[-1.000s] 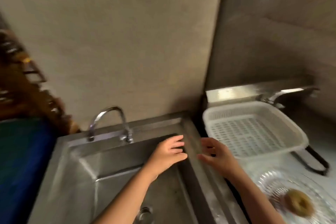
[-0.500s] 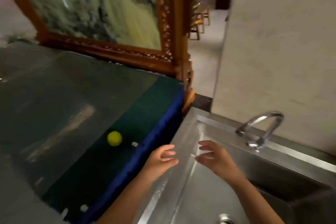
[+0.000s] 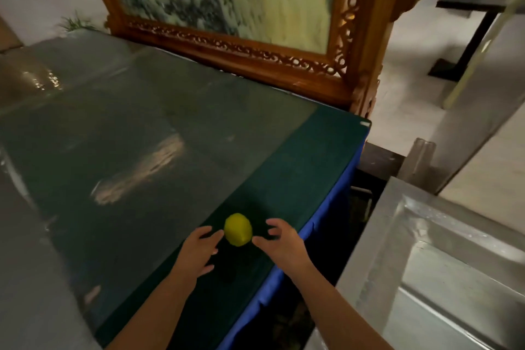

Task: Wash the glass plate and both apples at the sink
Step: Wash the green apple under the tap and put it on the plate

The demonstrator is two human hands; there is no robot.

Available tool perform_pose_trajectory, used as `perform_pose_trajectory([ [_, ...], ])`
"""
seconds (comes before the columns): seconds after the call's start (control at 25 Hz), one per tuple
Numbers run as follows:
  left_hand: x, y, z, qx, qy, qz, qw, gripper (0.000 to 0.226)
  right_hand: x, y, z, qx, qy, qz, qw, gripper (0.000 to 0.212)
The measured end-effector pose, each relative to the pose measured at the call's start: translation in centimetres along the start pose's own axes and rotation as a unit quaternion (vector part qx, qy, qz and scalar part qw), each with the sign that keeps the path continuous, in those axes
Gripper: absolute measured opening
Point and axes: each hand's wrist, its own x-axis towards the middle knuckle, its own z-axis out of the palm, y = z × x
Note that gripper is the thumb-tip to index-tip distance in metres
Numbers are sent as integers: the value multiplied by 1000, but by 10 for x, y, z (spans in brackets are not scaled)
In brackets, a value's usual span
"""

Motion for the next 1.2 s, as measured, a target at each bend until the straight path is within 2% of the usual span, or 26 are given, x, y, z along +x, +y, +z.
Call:
perform_pose_trajectory([
  [0.12,24,9,5,-13,-15,-16,1000,46,31,-6,24,16,-4,-6,1000,55],
  [0.28,36,9,15,-58,-30,-17,998,12,47,-1,35,40,6,6,999,49],
  [0.4,24,14,30,-60,-37,37,997,24,35,8,22,170,-5,21,985,44],
  [0.48,4,22,44,-47,-55,74,995,5,18,16,2,276,1,16,961,38],
  [0.56,-21,23,73,-16,-120,131,984,5,-6,33,-33,341,23,-11,940,35],
  [0.68,-61,11,138,28,-247,182,951,20,-53,71,-102,386,73,-40,919,36],
  [0.88,-116,-27,255,-12,-396,88,914,36,-129,141,-201,412,162,-31,896,37],
  [1.0,-137,-57,304,-30,-431,65,900,44,-158,182,-247,391,193,-8,900,31],
  [1.08,-146,-73,326,-31,-434,59,898,43,-168,209,-278,421,263,35,867,28],
  [1.16,-150,-81,339,-39,-424,61,903,41,-169,230,-306,498,323,84,801,21],
  [1.2,-151,-82,343,-43,-418,67,905,40,-167,234,-317,531,329,103,774,24],
])
